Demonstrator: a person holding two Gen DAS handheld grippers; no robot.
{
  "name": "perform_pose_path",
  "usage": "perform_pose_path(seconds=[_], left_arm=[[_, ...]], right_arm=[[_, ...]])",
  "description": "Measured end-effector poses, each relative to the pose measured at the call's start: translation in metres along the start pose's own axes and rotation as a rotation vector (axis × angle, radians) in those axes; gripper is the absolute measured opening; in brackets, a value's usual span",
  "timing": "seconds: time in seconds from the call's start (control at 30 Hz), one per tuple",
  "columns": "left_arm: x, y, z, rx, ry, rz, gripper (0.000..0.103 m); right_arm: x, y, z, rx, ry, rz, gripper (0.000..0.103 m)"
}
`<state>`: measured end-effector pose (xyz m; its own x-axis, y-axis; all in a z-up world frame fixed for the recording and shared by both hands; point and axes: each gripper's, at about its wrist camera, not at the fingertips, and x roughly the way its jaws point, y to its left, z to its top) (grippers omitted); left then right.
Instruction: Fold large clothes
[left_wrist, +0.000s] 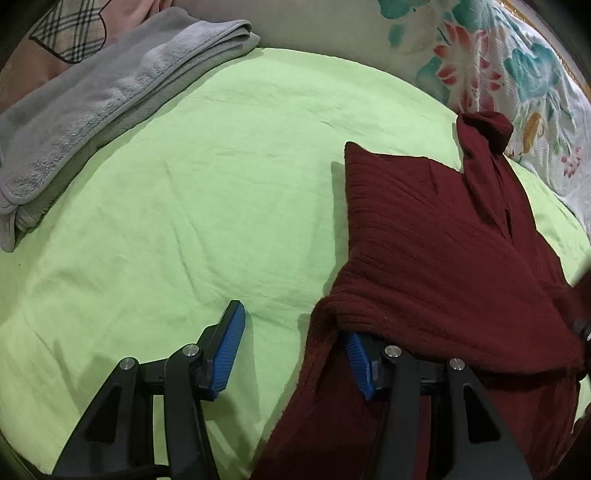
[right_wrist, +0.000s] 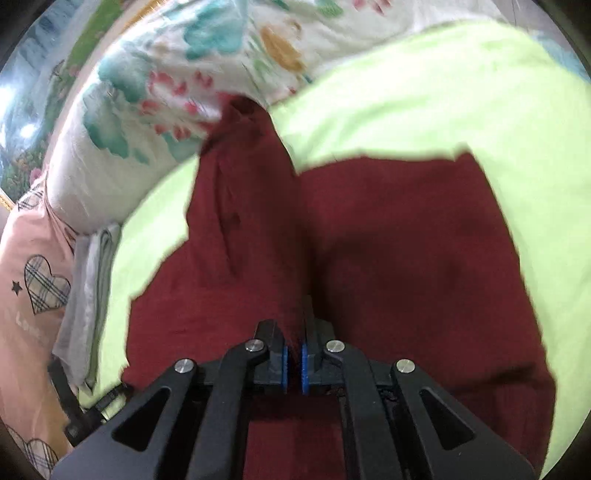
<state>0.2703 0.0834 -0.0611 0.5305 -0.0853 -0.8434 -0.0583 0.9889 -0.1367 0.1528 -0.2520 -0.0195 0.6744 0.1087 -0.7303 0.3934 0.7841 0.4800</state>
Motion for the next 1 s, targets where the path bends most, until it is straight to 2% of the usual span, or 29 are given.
perform_pose_path(seconds=[0.07,0.17,0.3,0.4,0.43,0.53,0.6,0.63,0.67,0.7,0.77,0.83,1.0], left_arm=[[-0.005,0.011,-0.004,-0.029,-0.004,-0.014,0.054],[-0.006,0.023,-0.002,-0.079,-0.001,-0.034,0.054],[-0.005,0.043,0.001,-0.171,0.012,-0.110,0.054],[-0.004,0.048,0.003,-0.192,0.012,-0.135,0.054],[-0.004,0.048,0.003,-0.184,0.011,-0.133,0.054],[-0.004,0.048,0.003,-0.179,0.012,-0.139,0.054],[-0.006,0.050,0.003,-0.173,0.023,-0.144,0.053],[-0.010,0.051,0.003,-0.168,0.033,-0.134,0.041],[-0.017,0.055,0.000,-0.165,0.040,-0.114,0.027],[-0.023,0.056,-0.001,-0.160,0.044,-0.109,0.025],[-0.045,0.054,-0.003,-0.161,0.012,-0.206,0.025],[-0.059,0.041,-0.001,-0.127,-0.005,-0.252,0.025],[-0.064,-0.008,0.011,0.002,-0.008,-0.295,0.030]], right_arm=[[0.008,-0.011,-0.007,0.034,0.055,-0.026,0.012],[0.002,-0.023,-0.008,0.099,0.043,0.011,0.018],[-0.011,-0.029,-0.002,0.120,-0.017,0.006,0.021],[-0.031,-0.022,0.006,0.097,-0.117,0.012,0.021],[-0.033,-0.024,0.007,0.097,-0.123,-0.023,0.021],[-0.032,-0.045,0.006,0.158,-0.060,-0.169,0.021],[-0.047,-0.057,0.003,0.200,-0.101,-0.164,0.021],[-0.055,-0.057,0.003,0.189,-0.125,-0.170,0.022],[-0.064,-0.050,0.005,0.152,-0.153,-0.152,0.025],[-0.067,-0.045,0.006,0.127,-0.161,-0.116,0.032],[-0.063,-0.026,0.010,0.045,-0.125,0.008,0.042],[-0.052,-0.011,0.012,-0.002,-0.077,0.044,0.043],[-0.024,0.009,0.026,-0.058,-0.005,0.072,0.043]])
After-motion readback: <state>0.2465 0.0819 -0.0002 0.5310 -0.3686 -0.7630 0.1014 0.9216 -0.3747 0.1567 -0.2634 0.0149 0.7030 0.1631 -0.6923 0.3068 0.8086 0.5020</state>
